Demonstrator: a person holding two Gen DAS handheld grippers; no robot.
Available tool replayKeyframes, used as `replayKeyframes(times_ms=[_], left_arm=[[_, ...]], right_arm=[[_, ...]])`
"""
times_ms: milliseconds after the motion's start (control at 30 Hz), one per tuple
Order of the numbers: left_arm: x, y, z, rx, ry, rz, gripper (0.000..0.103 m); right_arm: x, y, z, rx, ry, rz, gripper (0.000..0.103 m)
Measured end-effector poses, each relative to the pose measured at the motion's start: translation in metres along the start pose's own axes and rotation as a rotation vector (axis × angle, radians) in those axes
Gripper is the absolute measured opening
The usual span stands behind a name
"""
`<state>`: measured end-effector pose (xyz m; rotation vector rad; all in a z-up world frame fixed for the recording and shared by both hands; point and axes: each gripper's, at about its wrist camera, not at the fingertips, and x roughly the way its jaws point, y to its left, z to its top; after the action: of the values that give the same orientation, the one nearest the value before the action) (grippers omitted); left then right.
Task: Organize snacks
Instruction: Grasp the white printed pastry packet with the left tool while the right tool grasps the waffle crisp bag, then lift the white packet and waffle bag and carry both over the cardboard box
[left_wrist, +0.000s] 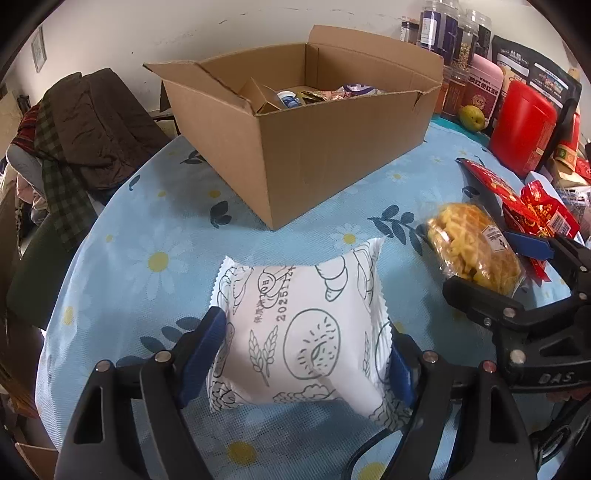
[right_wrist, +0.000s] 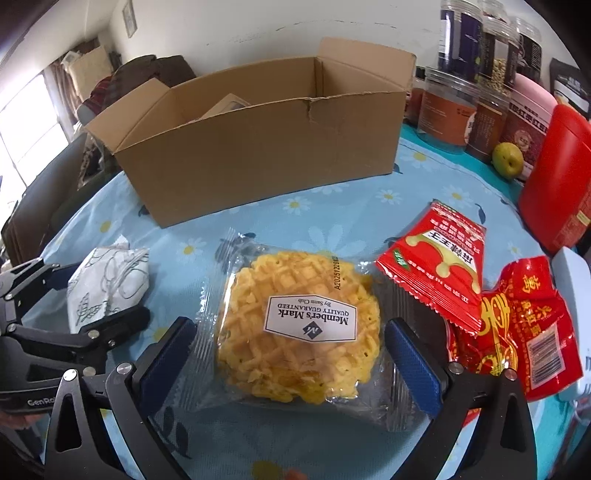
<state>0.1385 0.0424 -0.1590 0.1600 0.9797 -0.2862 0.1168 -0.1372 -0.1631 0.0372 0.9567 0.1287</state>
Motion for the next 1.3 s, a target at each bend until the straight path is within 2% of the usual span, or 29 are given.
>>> replayKeyframes(times_ms=[67,133,200,333,367,500,567,867,1100,1300], left_arm=[[-0.001,0.004,-0.001,-0.013,-0.006,-0.006,0.079],[-0.002,0.007,-0.001,-0.031,-0.015,-0.016,0.077],[-0.004,0.009,-0.002,-0.049,-0.024,-0.02,0.071],[-0.009,0.011,-0.001,-0.068,-0.033,-0.023,0.066],[-0.009,0.011,0.0,-0.069,-0.033,-0.026,0.065],[-0.015,0.009,-0.003,-0.076,-0.033,-0.053,0.063],[-0.019,0.007,-0.005,-0.08,-0.035,-0.069,0.063],[-0.043,-0.002,-0.019,-0.094,-0.056,-0.096,0.062],[-0.06,-0.007,-0.028,-0.101,-0.083,-0.104,0.061],[-0.074,-0.016,-0.034,-0.096,-0.105,-0.123,0.061]], right_arm=[[0.011,0.0,-0.001,-0.027,0.04,-0.081,0.103],[0.009,-0.003,-0.001,-0.001,0.014,-0.071,0.103],[0.008,-0.006,-0.002,0.008,0.001,-0.061,0.102],[0.001,-0.009,-0.005,0.01,-0.036,-0.066,0.084],[-0.001,-0.009,-0.006,0.006,-0.042,-0.074,0.076],[-0.01,-0.01,-0.008,0.013,-0.059,-0.066,0.065],[-0.016,-0.012,-0.011,0.029,-0.073,-0.029,0.062],[-0.045,-0.004,-0.024,0.033,-0.116,0.032,0.059],[-0.064,0.0,-0.04,0.035,-0.144,0.052,0.051],[-0.085,-0.002,-0.052,0.047,-0.186,0.085,0.048]])
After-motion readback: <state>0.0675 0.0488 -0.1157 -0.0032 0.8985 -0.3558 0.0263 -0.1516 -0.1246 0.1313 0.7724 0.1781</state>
